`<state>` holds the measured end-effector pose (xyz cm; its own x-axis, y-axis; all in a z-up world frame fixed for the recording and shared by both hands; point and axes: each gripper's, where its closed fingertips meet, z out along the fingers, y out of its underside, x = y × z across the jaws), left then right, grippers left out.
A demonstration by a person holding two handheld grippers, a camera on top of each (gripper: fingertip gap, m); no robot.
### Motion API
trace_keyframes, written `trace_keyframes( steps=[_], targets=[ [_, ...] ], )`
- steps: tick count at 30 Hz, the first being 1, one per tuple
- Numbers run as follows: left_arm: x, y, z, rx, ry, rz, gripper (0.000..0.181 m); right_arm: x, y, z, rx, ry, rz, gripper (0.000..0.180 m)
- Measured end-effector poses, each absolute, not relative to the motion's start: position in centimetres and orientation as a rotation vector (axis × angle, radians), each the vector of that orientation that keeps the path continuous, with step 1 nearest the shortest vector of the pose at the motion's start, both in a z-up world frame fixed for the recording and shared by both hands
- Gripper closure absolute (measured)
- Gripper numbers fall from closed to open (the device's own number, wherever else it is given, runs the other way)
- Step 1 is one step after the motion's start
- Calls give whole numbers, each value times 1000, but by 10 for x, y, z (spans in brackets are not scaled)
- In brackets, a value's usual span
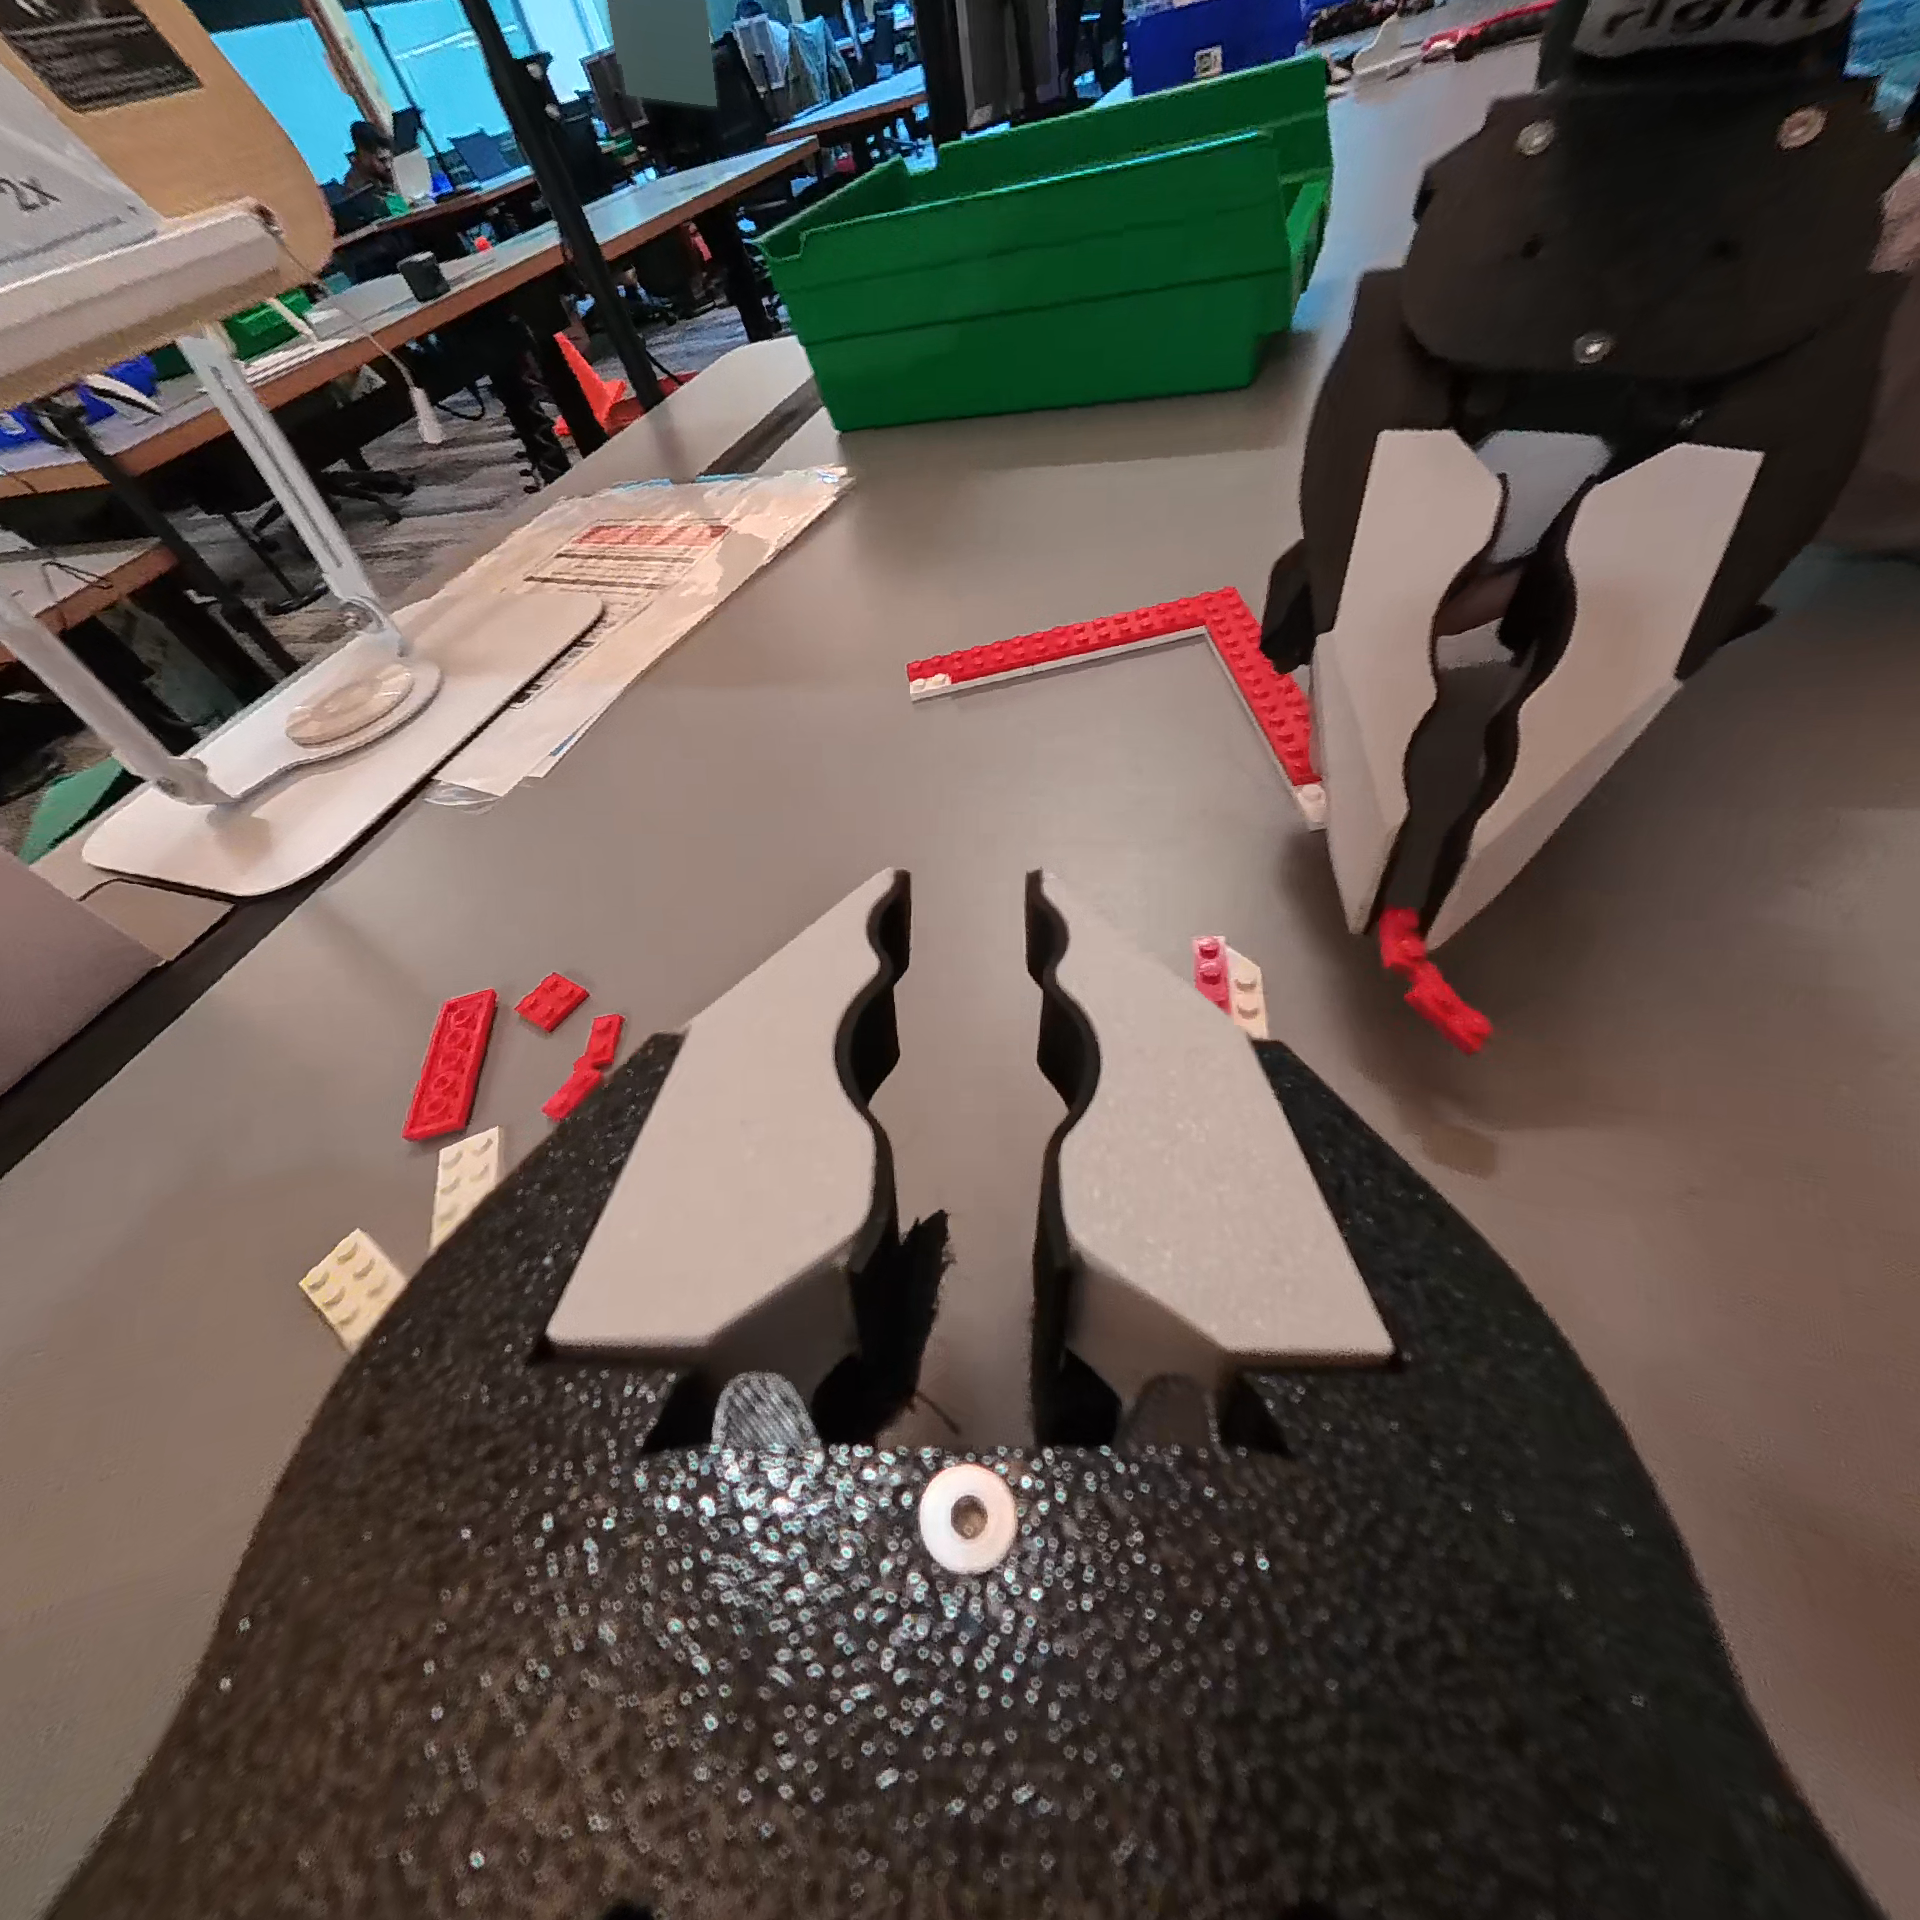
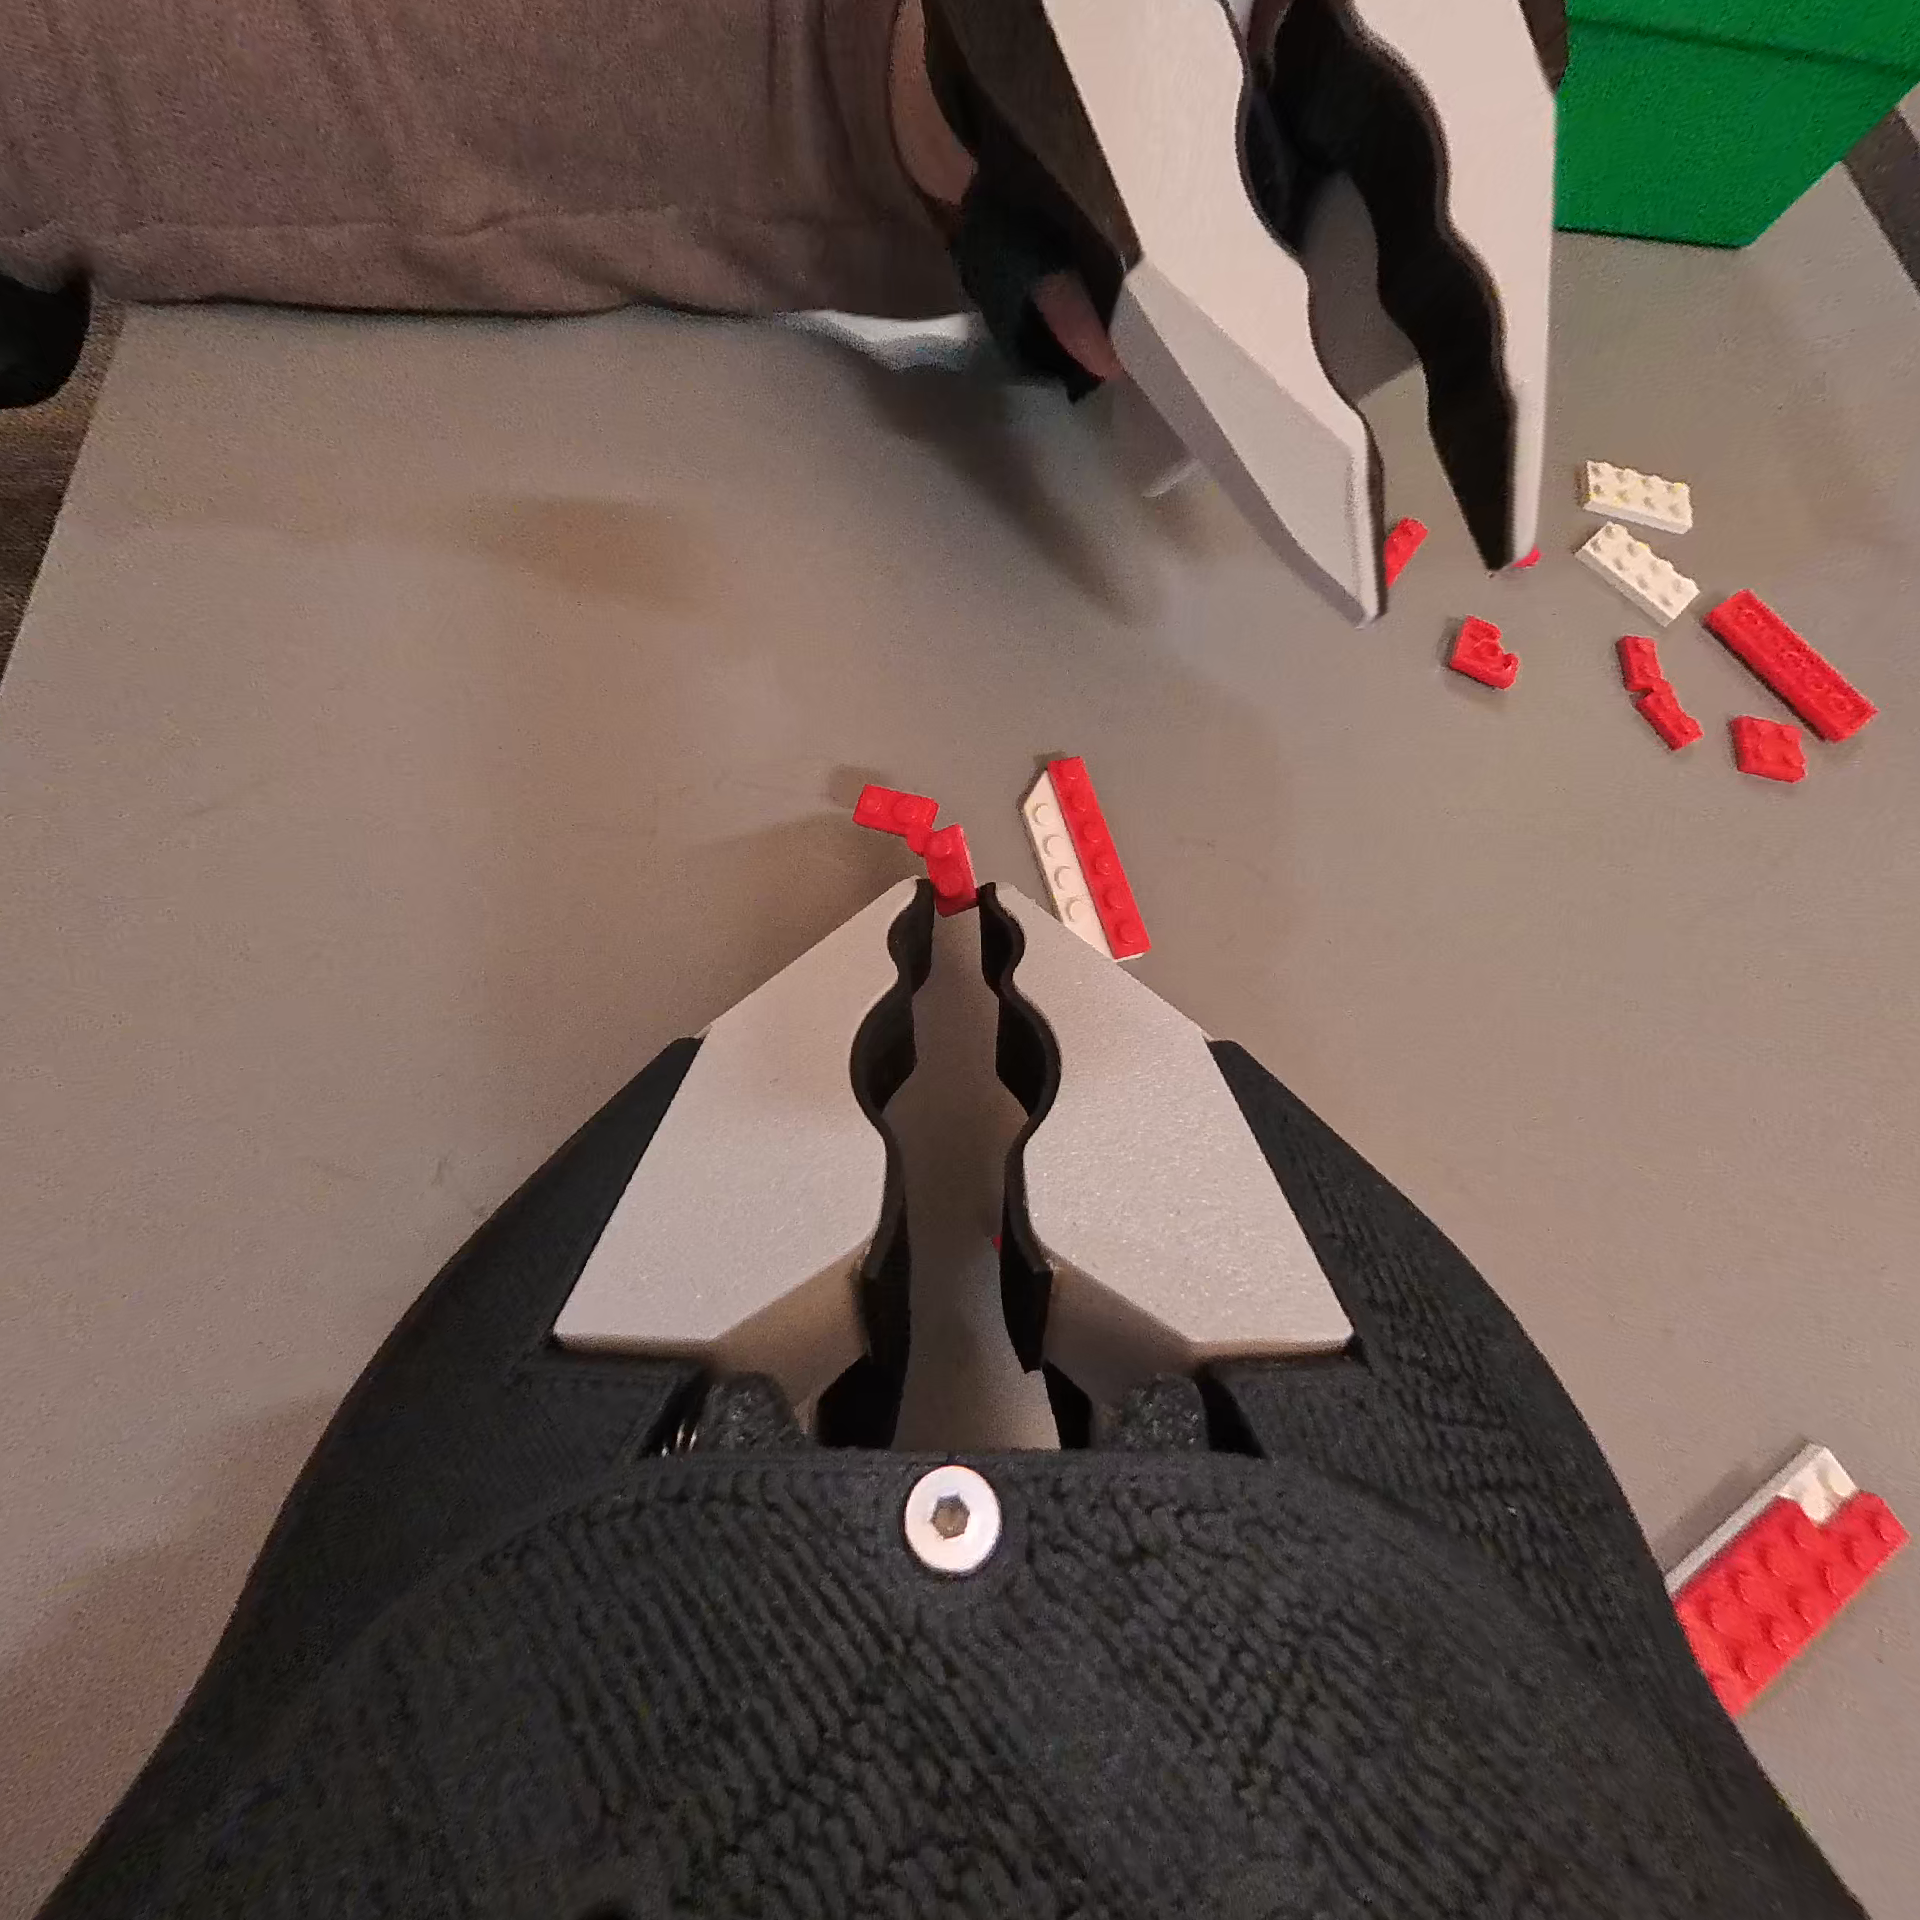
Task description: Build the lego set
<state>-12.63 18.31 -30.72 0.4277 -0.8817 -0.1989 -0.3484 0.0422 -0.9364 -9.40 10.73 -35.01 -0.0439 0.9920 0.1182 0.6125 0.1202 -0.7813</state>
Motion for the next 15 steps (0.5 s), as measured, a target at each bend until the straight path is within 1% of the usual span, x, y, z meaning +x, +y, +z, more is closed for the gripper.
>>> trace_keyframes(
  steps=[5,15],
  targets=[
    [-122,170,-312,-1567,1195,-675,162,-94,108,-355,-1575,-1751,700,173],
    [-121,169,-324,-1613,1231,-670,164,-99,101,-366,-1601,-1812,699,173]
  ],
)
